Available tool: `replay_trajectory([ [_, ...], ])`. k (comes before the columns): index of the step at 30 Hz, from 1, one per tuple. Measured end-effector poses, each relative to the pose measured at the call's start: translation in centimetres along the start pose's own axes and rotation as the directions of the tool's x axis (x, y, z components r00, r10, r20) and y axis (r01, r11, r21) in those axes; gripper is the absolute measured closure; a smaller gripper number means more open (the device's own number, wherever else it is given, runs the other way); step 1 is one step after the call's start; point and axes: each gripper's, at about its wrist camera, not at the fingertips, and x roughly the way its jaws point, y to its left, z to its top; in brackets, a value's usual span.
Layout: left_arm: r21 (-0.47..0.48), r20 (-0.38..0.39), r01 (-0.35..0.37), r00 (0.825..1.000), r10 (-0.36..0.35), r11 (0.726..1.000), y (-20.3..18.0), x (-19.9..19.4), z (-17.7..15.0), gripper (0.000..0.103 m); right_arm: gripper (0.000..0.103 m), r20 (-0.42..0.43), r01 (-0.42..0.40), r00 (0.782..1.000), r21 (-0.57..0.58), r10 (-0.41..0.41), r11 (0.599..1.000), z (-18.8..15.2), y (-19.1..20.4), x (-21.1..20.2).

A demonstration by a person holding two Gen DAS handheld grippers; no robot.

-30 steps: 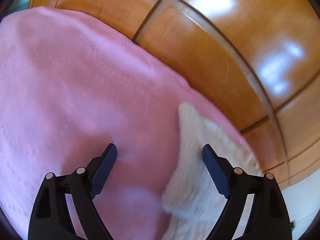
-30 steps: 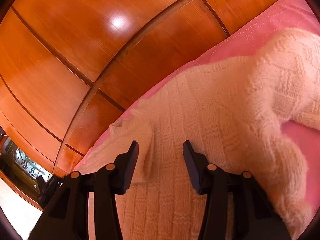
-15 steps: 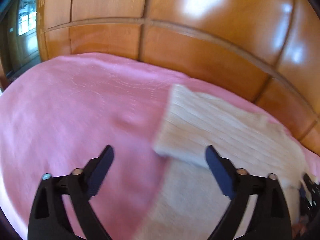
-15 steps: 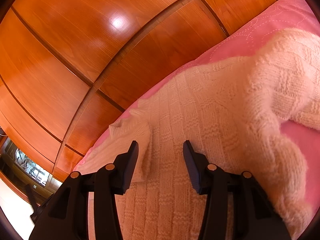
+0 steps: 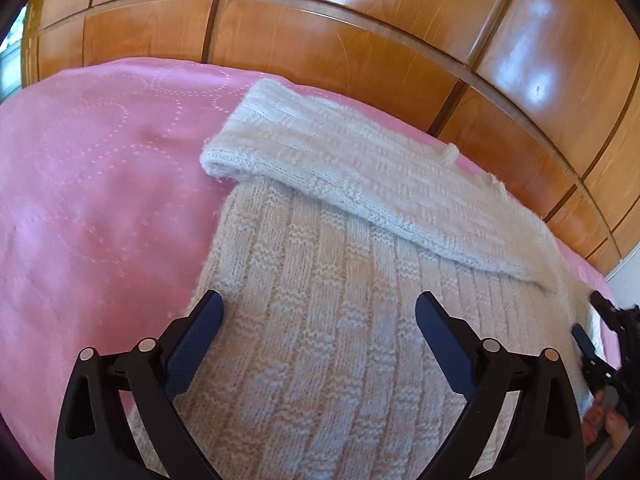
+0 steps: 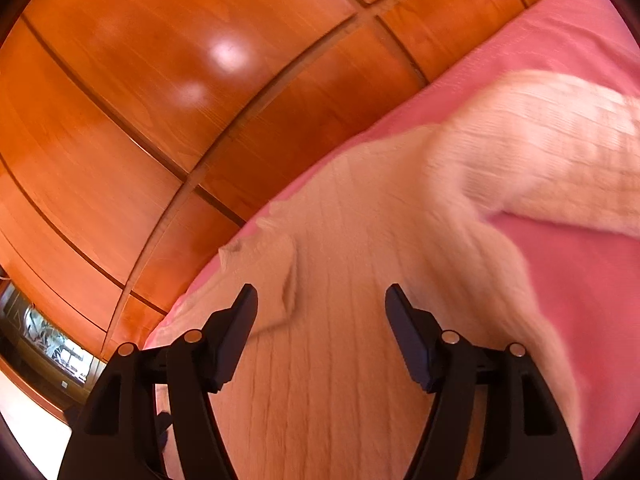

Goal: Fold small clothes
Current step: 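Fold the held sleeve across the body with the right tool and release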

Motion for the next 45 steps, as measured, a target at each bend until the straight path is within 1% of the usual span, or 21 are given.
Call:
replay_trajectory([
  [5,0.011,-0.008,-0.009,1.0,0.009,1.0,-0.5,0.1,-0.2,0.004,0.035,0.05,0.004,0.999,0.071,-0.008,0.997,-0.5,-1.6,-4.5],
  [8,0.006,-0.01,-0.005,1.0,0.005,1.0,-0.2,0.1,-0.2,0.004,0.036,0.117,0.038,0.991,0.16,-0.058,0.986,-0.5,-4.2,-7.4],
  [10,0.007,-0.01,-0.007,1.0,0.007,1.0,-0.3,0.1,-0.2,0.004,0.038,0.141,0.045,0.986,0.277,-0.086,0.96,-0.7,-7.0,-9.1],
  [12,0.005,-0.008,-0.007,1.0,0.007,1.0,-0.3,0.1,-0.2,0.004,0.042,0.177,0.009,0.981,0.36,-0.078,0.933,-0.9,-9.2,-10.6],
  [16,0.001,-0.003,-0.005,1.0,0.005,1.0,-0.2,0.0,-0.2,0.004,0.042,0.249,0.02,0.959,0.407,-0.132,0.913,-0.4,-11.1,-13.2],
  [21,0.0,-0.002,-0.004,1.0,0.004,1.0,-0.2,0.0,-0.2,0.004,0.042,0.333,-0.011,0.923,0.521,-0.192,0.853,-0.3,-14.1,-15.8],
  [25,0.0,-0.002,-0.004,1.0,0.004,1.0,-0.2,0.0,-0.2,0.004,0.043,0.361,-0.019,0.907,0.553,-0.219,0.833,0.6,-15.8,-17.1],
  [27,-0.001,-0.002,-0.003,1.0,0.003,1.0,-0.1,0.0,-0.2,0.004,0.05,0.367,-0.025,0.902,0.573,-0.229,0.819,0.8,-16.5,-17.5],
  [28,-0.001,-0.002,-0.003,1.0,0.003,1.0,-0.2,0.0,-0.2,0.004,0.058,0.364,-0.02,0.899,0.592,-0.244,0.806,1.0,-17.0,-17.7],
  [29,-0.002,-0.001,-0.001,1.0,0.001,1.0,-0.1,0.0,-0.2,0.004,0.07,0.356,-0.013,0.899,0.605,-0.256,0.796,1.2,-17.4,-17.9],
  [31,-0.004,-0.002,0.002,1.0,-0.002,1.0,-0.1,0.1,-0.2,0.004,0.086,0.331,0.012,0.902,0.623,-0.277,0.782,1.6,-18.2,-18.2],
  [32,-0.005,-0.002,0.003,1.0,-0.003,1.0,-0.1,0.1,-0.2,0.004,0.088,0.316,0.037,0.9,0.629,-0.299,0.777,1.9,-18.2,-18.3],
  [33,-0.005,-0.003,0.005,1.0,-0.005,1.0,-0.1,0.1,-0.2,0.004,0.089,0.311,0.053,0.897,0.628,-0.313,0.776,2.3,-18.0,-18.5],
  [36,-0.003,-0.006,0.008,1.0,-0.008,1.0,-0.1,0.2,-0.1,0.004,0.091,0.356,0.071,0.886,0.53,-0.297,0.845,4.4,-15.2,-18.3],
  [38,-0.004,-0.006,0.01,1.0,-0.01,1.0,-0.1,0.2,-0.1,0.004,0.092,0.396,0.113,0.881,0.355,-0.259,0.928,6.1,-10.5,-17.6],
  [40,-0.011,-0.003,0.018,1.0,-0.018,1.0,0.0,0.2,-0.1,0.004,0.094,0.402,0.188,0.881,0.19,-0.251,0.964,6.8,-5.9,-16.4],
  [41,-0.014,-0.002,0.022,1.0,-0.022,1.0,0.0,0.1,-0.1,0.004,0.094,0.388,0.182,0.894,0.147,-0.226,0.972,6.8,-4.5,-15.7],
  [42,-0.018,0.0,0.026,1.0,-0.026,0.999,0.1,0.1,-0.1,0.004,0.093,0.358,0.137,0.917,0.131,-0.176,0.982,6.9,-3.7,-14.9],
  [43,-0.02,0.0,0.029,1.0,-0.029,0.999,0.2,0.1,-0.1,0.004,0.086,0.309,0.064,0.944,0.17,-0.115,0.983,6.5,-3.6,-13.9],
  [44,-0.023,0.001,0.032,0.999,-0.032,0.999,0.2,0.1,-0.1,0.004,0.062,0.287,0.03,0.953,0.216,-0.093,0.976,5.9,-4.1,-13.4],
  [45,-0.025,0.002,0.034,0.999,-0.034,0.999,0.2,0.1,-0.2,0.004,0.05,0.28,0.012,0.956,0.261,-0.088,0.965,5.4,-4.7,-13.1],
])
